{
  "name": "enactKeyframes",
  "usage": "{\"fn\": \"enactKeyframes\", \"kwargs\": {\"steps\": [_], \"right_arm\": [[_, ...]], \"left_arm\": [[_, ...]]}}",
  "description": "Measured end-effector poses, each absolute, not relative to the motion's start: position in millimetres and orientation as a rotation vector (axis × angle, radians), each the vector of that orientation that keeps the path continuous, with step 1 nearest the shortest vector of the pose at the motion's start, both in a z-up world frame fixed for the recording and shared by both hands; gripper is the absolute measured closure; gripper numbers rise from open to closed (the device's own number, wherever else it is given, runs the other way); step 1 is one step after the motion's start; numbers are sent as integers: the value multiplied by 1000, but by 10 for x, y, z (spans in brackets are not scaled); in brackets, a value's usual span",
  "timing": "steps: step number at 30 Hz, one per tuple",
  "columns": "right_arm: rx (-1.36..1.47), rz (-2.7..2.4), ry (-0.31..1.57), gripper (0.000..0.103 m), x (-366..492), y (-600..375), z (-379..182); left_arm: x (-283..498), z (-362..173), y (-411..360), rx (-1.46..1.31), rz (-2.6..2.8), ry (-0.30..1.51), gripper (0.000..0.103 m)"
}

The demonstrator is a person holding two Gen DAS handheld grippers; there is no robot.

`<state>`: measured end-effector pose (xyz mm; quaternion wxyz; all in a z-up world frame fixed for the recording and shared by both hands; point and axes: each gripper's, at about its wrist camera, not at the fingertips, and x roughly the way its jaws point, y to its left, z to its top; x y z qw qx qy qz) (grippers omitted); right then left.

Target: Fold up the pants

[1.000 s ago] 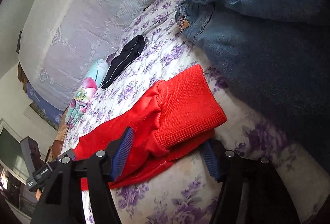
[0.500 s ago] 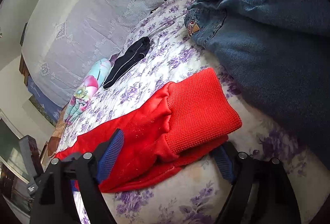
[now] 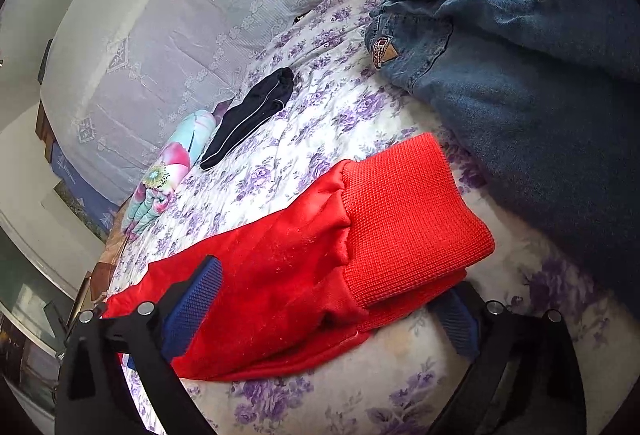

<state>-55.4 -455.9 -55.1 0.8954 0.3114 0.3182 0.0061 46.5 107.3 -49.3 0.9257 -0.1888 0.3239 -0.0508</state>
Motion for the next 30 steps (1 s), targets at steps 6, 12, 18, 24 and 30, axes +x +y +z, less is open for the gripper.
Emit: {"fn": "enactKeyframes", "kwargs": {"steps": [6, 12, 18, 24, 30], "right_arm": [[725, -35, 658, 76, -583, -4644, -603], [469, -10, 555, 82, -481, -4118, -55], [139, 259, 473, 84, -193, -2843, 403], [-161, 460, 628, 84, 243, -1528, -36], [-436, 509, 762, 33, 190, -989, -362]], "left_arm": [[507, -514, 720, -218, -23, 684, 5], [442, -505, 885, -322, -88, 648, 5], [400, -514, 1014, -419, -119, 617, 5], [379, -522, 1076, -466, -139, 608, 5], [372, -523, 1078, -468, -139, 607, 5]]}}
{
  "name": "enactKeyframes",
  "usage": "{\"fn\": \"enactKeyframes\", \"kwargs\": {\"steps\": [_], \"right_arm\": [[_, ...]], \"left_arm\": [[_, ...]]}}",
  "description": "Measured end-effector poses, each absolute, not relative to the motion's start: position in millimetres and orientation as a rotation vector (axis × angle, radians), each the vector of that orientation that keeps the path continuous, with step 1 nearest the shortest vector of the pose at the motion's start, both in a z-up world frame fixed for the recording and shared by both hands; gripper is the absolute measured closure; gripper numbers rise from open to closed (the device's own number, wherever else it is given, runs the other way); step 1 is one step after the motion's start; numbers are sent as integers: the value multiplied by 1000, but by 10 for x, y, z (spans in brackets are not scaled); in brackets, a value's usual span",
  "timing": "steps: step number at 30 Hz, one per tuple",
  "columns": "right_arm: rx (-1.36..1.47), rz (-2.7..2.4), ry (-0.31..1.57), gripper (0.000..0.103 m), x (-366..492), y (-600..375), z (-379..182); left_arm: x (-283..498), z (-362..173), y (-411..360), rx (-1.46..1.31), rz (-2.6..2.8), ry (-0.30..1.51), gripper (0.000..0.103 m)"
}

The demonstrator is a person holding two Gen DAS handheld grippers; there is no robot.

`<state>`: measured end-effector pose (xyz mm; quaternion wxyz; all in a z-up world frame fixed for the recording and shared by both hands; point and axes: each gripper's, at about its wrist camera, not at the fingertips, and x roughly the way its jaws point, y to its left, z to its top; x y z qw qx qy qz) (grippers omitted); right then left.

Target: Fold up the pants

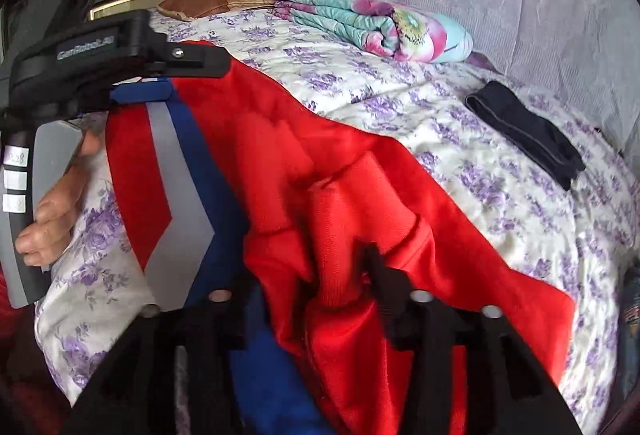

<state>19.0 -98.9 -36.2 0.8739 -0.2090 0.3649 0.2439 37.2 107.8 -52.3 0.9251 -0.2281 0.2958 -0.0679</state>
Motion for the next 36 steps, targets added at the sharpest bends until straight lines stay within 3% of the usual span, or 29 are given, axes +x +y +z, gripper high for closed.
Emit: {"fn": "enactKeyframes", "kwargs": {"steps": [1, 9, 13, 24, 28, 33, 36], "right_arm": [[-436, 527, 747, 23, 125, -1011, -312], [-91, 459, 654, 23, 259, -1606, 164], [-202, 472, 881, 23, 524, -1333, -339], [-125, 453, 823, 22, 289, -1756, -155], [-236, 443, 892, 12, 276, -1888, -456], [-151, 453, 889, 11, 244, -2145, -418], [-87, 449, 843, 11, 134, -2306, -314]], "left_arm": [[372, -523, 1080, -470, -141, 606, 5], [373, -527, 1093, -485, -147, 604, 5], [383, -529, 1086, -473, -140, 610, 5], [326, -507, 848, -365, -298, 634, 5], [345, -533, 538, -209, -266, 688, 5], [460, -667, 64, 116, -79, 773, 4], [474, -665, 66, 130, -52, 784, 4]]}}
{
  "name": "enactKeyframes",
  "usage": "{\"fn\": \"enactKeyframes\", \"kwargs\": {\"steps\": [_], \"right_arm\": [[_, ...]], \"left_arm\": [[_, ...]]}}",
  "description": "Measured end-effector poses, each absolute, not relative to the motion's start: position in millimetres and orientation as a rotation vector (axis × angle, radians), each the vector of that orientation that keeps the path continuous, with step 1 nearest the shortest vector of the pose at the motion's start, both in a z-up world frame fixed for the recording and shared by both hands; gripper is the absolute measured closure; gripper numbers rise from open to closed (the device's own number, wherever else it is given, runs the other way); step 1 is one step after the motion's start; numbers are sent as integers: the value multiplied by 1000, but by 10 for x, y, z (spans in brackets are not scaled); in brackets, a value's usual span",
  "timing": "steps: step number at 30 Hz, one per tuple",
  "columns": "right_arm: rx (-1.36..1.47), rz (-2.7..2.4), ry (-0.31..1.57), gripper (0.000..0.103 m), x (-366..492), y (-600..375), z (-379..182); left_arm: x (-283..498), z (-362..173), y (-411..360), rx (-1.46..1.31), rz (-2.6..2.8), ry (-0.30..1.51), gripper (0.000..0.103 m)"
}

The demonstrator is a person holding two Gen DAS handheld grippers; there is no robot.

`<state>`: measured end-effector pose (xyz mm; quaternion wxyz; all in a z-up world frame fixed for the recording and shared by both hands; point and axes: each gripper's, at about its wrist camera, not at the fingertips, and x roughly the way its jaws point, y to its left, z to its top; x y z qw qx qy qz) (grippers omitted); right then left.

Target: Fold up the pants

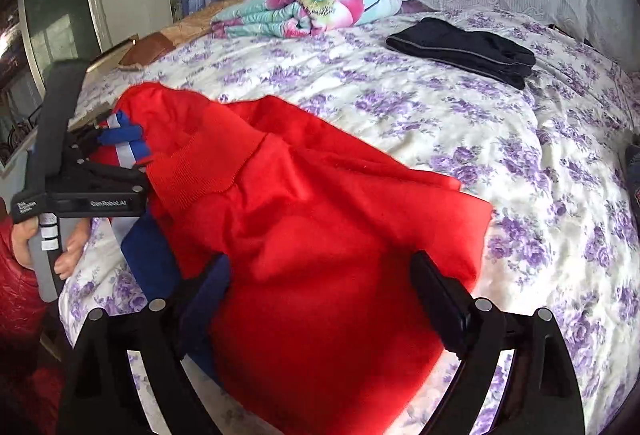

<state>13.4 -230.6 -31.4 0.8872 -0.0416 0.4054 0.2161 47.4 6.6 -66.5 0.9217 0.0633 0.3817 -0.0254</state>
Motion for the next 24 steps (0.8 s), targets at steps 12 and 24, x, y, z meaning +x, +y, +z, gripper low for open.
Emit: {"fn": "enactKeyframes", "kwargs": {"steps": [12, 24], "right_arm": [[-268, 419, 794, 11, -296, -2202, -229], [-247, 218, 793, 14, -353, -2693, -293]], "left_arm": [[337, -374, 73, -74, -203, 735, 5], [485, -579, -88, -63, -229, 839, 5]]}}
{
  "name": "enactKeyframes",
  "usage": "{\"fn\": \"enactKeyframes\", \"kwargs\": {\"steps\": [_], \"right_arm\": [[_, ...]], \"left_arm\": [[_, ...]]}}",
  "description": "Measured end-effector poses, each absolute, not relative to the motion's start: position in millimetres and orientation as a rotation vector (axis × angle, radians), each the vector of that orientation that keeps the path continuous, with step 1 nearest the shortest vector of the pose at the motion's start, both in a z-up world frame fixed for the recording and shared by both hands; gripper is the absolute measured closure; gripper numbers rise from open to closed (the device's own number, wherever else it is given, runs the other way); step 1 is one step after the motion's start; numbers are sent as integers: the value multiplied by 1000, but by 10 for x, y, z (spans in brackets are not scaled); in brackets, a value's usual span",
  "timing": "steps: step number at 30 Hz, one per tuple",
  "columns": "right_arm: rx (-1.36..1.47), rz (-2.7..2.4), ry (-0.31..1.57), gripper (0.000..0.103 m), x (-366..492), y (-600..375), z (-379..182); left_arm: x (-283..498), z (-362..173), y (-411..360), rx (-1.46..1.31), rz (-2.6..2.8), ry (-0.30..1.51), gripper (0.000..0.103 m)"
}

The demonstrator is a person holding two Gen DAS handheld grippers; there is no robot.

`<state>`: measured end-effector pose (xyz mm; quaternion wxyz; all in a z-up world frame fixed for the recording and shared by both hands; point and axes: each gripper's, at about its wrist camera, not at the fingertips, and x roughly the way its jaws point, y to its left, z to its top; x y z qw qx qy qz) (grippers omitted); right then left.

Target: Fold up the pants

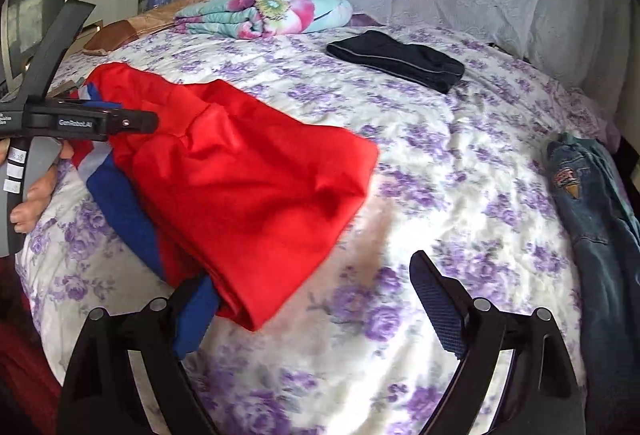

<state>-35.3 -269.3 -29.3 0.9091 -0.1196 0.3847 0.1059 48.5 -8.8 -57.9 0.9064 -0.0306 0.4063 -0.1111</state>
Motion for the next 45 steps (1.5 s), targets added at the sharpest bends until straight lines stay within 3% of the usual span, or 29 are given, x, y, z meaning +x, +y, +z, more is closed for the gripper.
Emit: {"fn": "enactKeyframes", "kwargs": {"steps": [3, 18, 27, 31, 37, 39, 45], "right_arm": [[-218, 217, 838, 21, -360, -2827, -356], [-347, 106, 758, 21, -320, -2560, -319], [-179, 234, 852, 21, -437, -2944, -216], [-33, 314, 783, 19, -378, -3087, 96], [-204, 379, 818, 18, -152, -2808, 170], [-257, 353, 803, 13, -282, -2876, 176], [-124, 314, 794, 12, -423, -3345, 258]], "left_arm": [[487, -601, -71, -118, -264, 866, 5], [447, -651, -160, -75, -275, 840, 4], [406, -569, -218, -67, -293, 828, 4], [350, -415, -103, -171, -352, 769, 4], [370, -373, -288, -106, -348, 777, 4], [358, -418, -350, -37, -324, 781, 4], [436, -523, -372, -70, -357, 824, 4]]}}
